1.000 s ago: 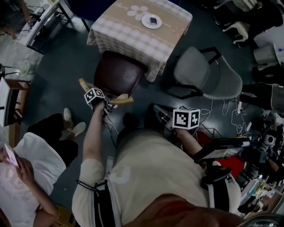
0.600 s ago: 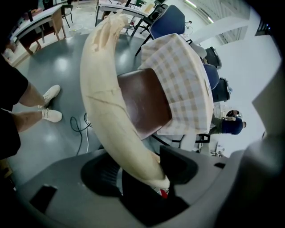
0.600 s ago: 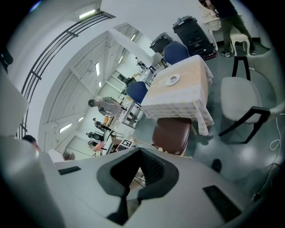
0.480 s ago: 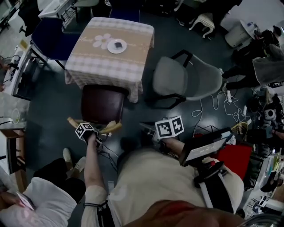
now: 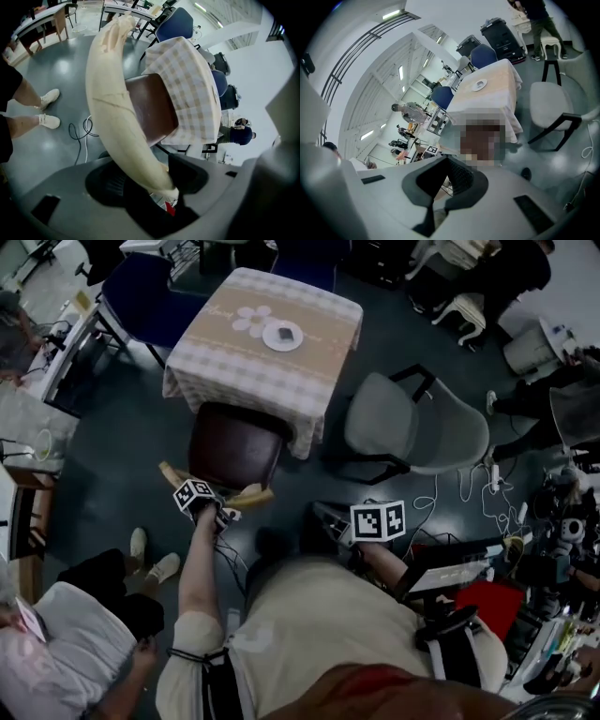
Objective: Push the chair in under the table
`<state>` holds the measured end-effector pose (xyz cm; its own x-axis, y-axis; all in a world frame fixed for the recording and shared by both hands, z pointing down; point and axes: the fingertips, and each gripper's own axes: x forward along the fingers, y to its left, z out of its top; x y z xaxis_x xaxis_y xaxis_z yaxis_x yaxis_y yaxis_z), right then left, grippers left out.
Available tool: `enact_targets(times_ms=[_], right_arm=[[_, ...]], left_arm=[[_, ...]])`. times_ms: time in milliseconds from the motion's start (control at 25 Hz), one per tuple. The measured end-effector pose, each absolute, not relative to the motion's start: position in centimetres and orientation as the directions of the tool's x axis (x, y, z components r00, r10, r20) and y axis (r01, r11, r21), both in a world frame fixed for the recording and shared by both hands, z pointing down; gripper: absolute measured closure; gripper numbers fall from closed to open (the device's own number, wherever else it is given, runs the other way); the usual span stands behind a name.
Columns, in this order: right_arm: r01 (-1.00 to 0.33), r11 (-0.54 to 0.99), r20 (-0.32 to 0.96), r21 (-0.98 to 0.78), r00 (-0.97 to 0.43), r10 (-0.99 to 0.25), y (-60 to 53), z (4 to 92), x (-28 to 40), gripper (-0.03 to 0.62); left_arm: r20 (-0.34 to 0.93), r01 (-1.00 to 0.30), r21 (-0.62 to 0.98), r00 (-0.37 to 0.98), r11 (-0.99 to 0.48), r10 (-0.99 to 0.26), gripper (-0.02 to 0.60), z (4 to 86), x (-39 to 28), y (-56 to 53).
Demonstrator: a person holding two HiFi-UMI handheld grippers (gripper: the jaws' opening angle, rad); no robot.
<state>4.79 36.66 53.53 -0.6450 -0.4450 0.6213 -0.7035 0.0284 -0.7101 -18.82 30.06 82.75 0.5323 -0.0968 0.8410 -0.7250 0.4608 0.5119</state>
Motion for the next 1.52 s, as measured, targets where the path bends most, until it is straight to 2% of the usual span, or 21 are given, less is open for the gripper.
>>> enact_targets(times_ms=[160,600,1000,1520], right_arm=[[-0.696,-0.026,0.617,-0.718,-0.619,-0.486,36.1,53.9,6.4,0.585],[-0.7,0.014,0.63,-0.714,-0.651,-0.422,35.8,52.5,4.3,0.585],[-0.698,-0.015,0.63,-0.716,-0.636,-0.446,35.9,52.6,5.0,0.585],[-0.708,0.019,0.654,-0.706,-0.661,-0.367,36.4,53.3,4.3,0.585]], left_arm=[[0.847,-0.746,0.503,0.526,0.436,-0.078,0.316,84.3,-17.9,28.3],[0.835,-0.724,0.514,0.545,0.46,-0.074,0.316,81.0,-17.3,28.5],[0.823,-0.718,0.529,0.564,0.452,-0.066,0.316,81.3,-16.5,27.8],[0.814,-0.696,0.546,0.572,0.467,-0.1,0.318,81.2,-16.0,27.5]])
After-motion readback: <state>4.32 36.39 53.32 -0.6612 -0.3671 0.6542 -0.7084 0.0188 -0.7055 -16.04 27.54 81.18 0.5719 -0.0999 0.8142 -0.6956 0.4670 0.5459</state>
